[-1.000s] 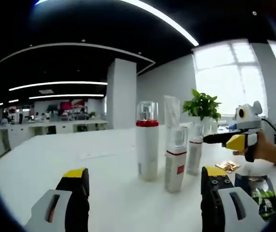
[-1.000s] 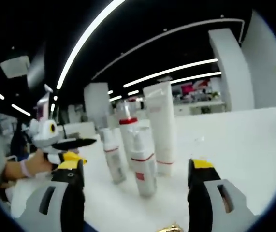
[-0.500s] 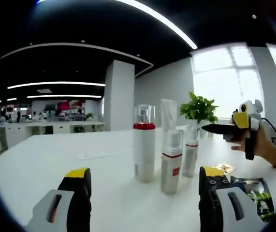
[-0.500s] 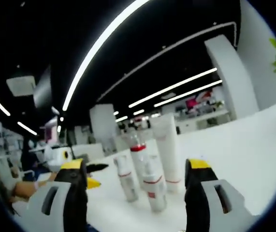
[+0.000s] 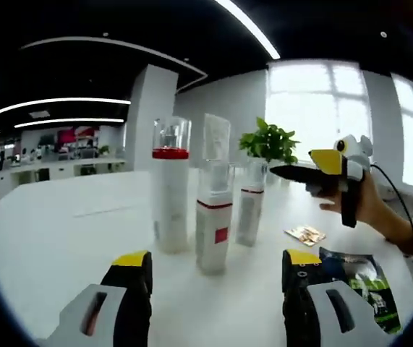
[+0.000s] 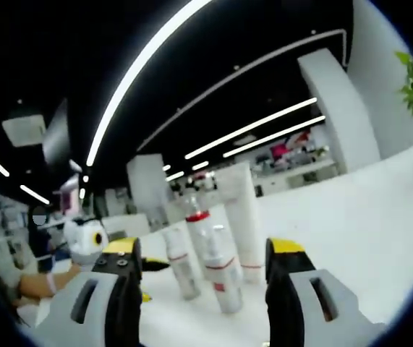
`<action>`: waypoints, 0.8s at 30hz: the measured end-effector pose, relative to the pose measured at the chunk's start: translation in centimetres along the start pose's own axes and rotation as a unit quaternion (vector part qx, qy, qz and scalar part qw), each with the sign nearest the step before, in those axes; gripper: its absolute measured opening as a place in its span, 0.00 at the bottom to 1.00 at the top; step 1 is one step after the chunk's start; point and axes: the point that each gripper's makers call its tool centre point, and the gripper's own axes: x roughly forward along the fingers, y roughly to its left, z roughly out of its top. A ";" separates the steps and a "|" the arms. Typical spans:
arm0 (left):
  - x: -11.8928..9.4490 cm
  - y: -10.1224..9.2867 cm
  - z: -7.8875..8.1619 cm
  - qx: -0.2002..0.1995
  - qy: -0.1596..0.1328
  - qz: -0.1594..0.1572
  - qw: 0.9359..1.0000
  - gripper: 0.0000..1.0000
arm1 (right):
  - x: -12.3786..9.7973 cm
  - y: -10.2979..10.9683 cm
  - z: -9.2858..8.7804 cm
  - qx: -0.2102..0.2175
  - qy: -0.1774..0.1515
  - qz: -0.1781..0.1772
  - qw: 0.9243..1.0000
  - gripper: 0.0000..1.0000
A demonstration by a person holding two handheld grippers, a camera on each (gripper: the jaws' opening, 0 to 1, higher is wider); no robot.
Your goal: Arrange the skincare products in the storage area until every visible bottle or jar stands upright without overlapping.
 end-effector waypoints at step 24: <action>1.4 -2.7 -2.0 0.001 0.040 -0.047 0.998 0.52 | -0.2 1.4 0.3 -0.010 -0.002 0.015 1.000 0.65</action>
